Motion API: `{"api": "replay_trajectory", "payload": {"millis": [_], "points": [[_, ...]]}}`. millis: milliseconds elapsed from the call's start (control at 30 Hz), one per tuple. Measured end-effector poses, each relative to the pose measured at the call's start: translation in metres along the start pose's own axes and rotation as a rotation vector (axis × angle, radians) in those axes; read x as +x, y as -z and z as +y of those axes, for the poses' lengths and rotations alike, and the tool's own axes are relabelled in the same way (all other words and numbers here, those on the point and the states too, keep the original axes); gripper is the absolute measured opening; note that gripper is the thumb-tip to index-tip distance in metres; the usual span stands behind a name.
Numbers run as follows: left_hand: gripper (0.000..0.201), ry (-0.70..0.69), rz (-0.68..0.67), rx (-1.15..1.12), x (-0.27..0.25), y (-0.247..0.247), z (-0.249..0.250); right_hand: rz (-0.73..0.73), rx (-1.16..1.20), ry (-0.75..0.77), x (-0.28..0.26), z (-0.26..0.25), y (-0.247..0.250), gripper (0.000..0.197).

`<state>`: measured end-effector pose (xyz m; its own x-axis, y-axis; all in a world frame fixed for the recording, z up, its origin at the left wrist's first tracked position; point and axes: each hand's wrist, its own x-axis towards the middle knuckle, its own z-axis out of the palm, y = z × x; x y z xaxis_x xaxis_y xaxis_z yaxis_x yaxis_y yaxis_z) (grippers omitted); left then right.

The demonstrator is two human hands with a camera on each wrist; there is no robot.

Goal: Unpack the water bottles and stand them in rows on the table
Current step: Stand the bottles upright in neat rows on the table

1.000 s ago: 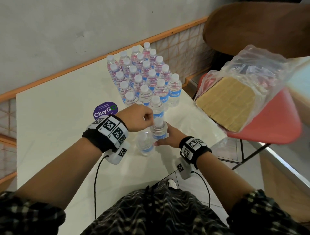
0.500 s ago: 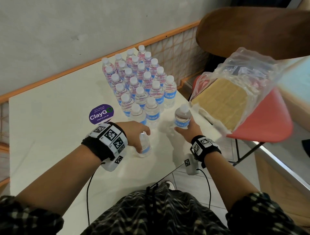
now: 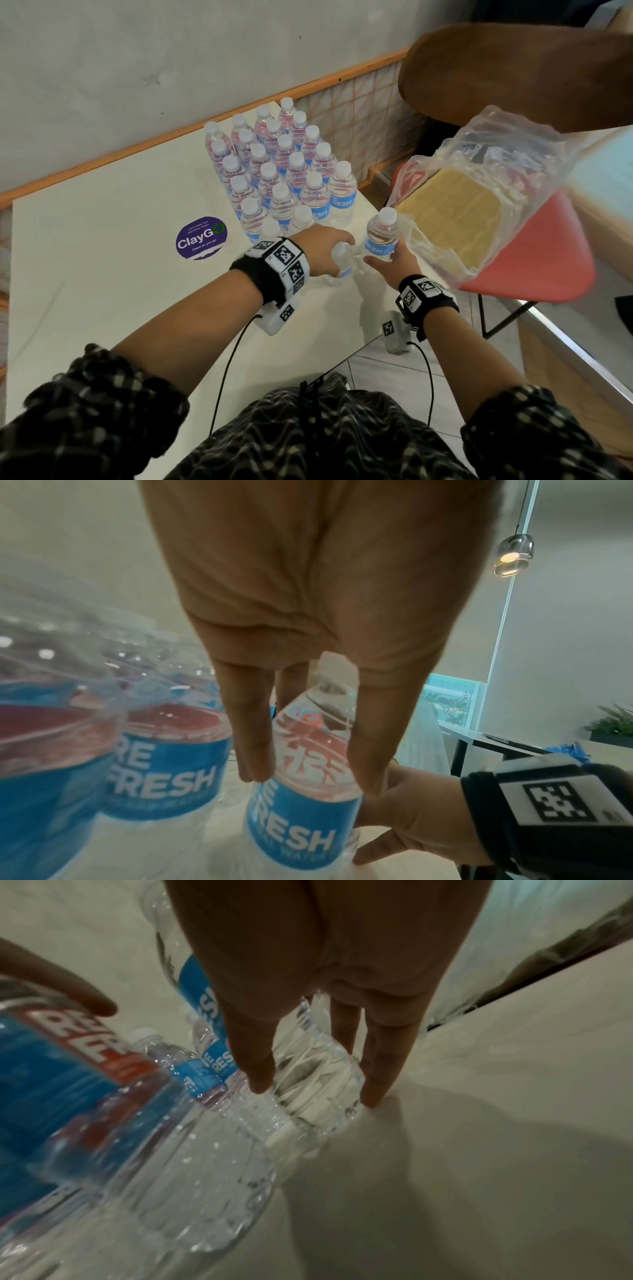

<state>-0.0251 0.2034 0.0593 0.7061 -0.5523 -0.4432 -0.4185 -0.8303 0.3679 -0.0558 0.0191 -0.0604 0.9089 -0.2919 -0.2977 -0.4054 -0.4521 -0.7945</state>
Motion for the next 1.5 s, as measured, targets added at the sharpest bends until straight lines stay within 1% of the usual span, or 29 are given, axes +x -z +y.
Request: {"api": "replay_trajectory", "payload": {"millis": [167,233,333,433,500,700,800,900,1033,1167,1300,1500], "points": [[0.056,0.016,0.095,-0.049,0.022,0.005,0.006,-0.017,0.052,0.045,0.007,0.010,0.000,0.074],[0.056,0.026,0.125,0.008,0.027,0.007,0.007,-0.018,0.072,0.041,0.010,0.014,0.001,0.075],[0.056,0.052,0.218,0.154,0.032,0.010,0.010,-0.040,0.100,0.025,0.015,0.019,0.002,0.077],[0.059,0.107,0.278,0.190,0.035,0.012,0.017,-0.069,0.125,0.027,0.021,0.018,0.001,0.075],[0.059,0.136,0.282,0.217,0.036,0.014,0.021,-0.076,0.139,0.036,0.028,0.015,-0.001,0.072],[0.044,0.124,0.244,0.402,0.033,0.028,0.026,-0.129,0.212,0.046,0.048,0.013,-0.009,0.065],[0.042,0.139,0.241,0.438,0.033,0.033,0.024,-0.161,0.268,0.057,0.052,0.011,-0.012,0.061],[0.045,0.165,0.254,0.432,0.033,0.033,0.021,-0.186,0.293,0.040,0.051,0.008,-0.012,0.066],[0.049,0.188,0.285,0.425,0.035,0.032,0.017,-0.197,0.256,0.072,0.049,0.007,-0.010,0.063],[0.053,0.190,0.305,0.407,0.035,0.030,0.013,-0.166,0.208,0.073,0.047,0.008,-0.008,0.066],[0.054,0.179,0.323,0.390,0.035,0.025,0.009,-0.138,0.192,0.082,0.048,0.009,-0.009,0.063],[0.058,0.184,0.345,0.364,0.036,0.019,0.006,-0.146,0.123,0.107,0.053,0.012,-0.013,0.063]]}}
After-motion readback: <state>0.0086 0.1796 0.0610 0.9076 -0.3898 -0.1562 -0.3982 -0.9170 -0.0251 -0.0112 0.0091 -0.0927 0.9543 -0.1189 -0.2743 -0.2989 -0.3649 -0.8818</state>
